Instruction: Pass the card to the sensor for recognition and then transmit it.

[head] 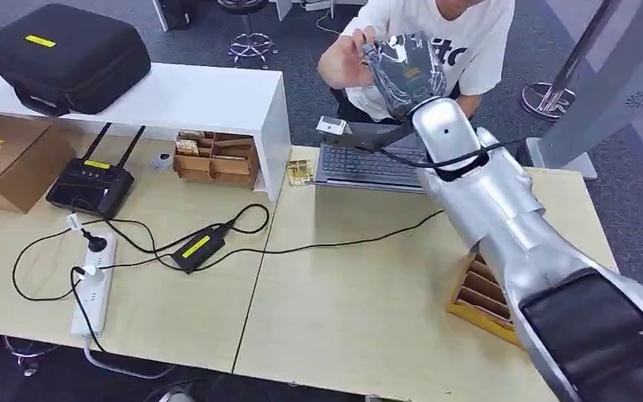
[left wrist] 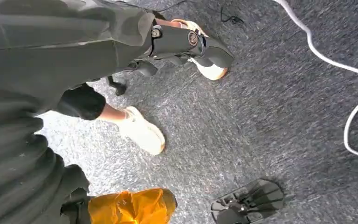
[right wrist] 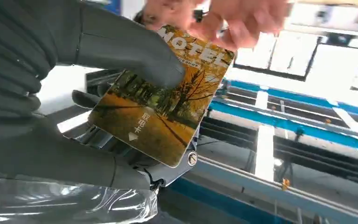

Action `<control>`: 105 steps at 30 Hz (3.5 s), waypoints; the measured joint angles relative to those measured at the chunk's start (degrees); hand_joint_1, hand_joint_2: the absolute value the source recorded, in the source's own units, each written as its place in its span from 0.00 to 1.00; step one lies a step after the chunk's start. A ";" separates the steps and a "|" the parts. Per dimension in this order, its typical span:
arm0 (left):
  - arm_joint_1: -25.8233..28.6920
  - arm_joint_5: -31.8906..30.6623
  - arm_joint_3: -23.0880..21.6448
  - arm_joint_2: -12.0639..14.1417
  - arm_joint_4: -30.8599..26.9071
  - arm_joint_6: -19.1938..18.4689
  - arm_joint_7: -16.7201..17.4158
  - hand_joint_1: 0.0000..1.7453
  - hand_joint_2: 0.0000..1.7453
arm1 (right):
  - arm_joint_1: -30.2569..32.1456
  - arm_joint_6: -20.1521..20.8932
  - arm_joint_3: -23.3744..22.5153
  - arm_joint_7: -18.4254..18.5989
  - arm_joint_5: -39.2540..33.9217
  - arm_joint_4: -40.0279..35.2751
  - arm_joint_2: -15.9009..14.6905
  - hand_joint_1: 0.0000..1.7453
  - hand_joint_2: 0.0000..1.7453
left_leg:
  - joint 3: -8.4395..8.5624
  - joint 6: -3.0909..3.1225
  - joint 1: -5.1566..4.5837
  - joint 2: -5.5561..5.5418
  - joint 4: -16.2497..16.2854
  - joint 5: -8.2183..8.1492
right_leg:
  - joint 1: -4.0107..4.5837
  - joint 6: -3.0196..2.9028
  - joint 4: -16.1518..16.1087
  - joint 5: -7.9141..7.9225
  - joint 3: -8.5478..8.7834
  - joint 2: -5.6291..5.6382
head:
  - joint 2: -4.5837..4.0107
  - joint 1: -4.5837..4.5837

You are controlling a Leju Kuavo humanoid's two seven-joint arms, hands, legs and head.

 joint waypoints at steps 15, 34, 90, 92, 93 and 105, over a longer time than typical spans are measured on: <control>1.62 3.93 0.31 0.94 0.00 2.78 -2.23 0.00 1.00 | 21.93 -3.58 -0.04 -7.43 -15.80 -41.33 -9.47 1.00 1.00 | -0.12 -0.03 0.00 -0.01 0.00 0.02 | 0.00 -0.02 -0.02 0.02 -0.11 -0.01 | 0.00 0.00; 7.27 12.19 6.80 2.99 0.00 8.54 -6.95 0.00 1.00 | 67.61 -3.50 -37.10 -21.11 -57.82 -70.96 -14.39 1.00 1.00 | -0.26 0.10 0.01 -0.10 -0.03 -0.16 | 0.01 0.08 -0.14 -0.09 -0.13 -0.17 | 0.00 0.00; 8.33 12.39 14.29 2.78 0.00 10.34 -7.17 0.00 1.00 | 74.90 1.03 -52.08 13.40 -24.15 -69.37 -11.87 1.00 1.00 | -0.26 0.09 0.00 -0.07 -0.03 -0.12 | 0.00 0.08 -0.13 -0.08 -0.13 -0.13 | 0.00 0.00; 8.33 12.39 14.80 2.80 0.00 10.34 -7.17 0.00 1.00 | 74.89 1.47 -52.06 14.08 -24.26 -68.82 -12.66 1.00 1.00 | -0.25 0.09 0.00 -0.07 -0.03 -0.12 | 0.00 0.08 -0.13 -0.08 -0.13 -0.12 | 0.00 0.00; 8.33 12.39 14.91 2.80 0.00 10.34 -7.19 0.00 1.00 | 74.90 1.55 -52.06 14.34 -24.54 -68.56 -13.01 1.00 1.00 | -0.25 0.09 0.00 -0.07 -0.03 -0.12 | 0.00 0.08 -0.13 -0.08 -0.13 -0.12 | 0.00 0.00; 8.34 11.96 15.43 2.93 0.00 9.90 -7.32 0.00 1.00 | 74.78 4.35 -53.16 16.64 -29.07 -65.37 -17.66 1.00 1.00 | -0.26 0.09 -0.01 -0.07 -0.03 -0.12 | 0.00 0.08 -0.13 -0.07 -0.13 -0.13 | 0.00 0.00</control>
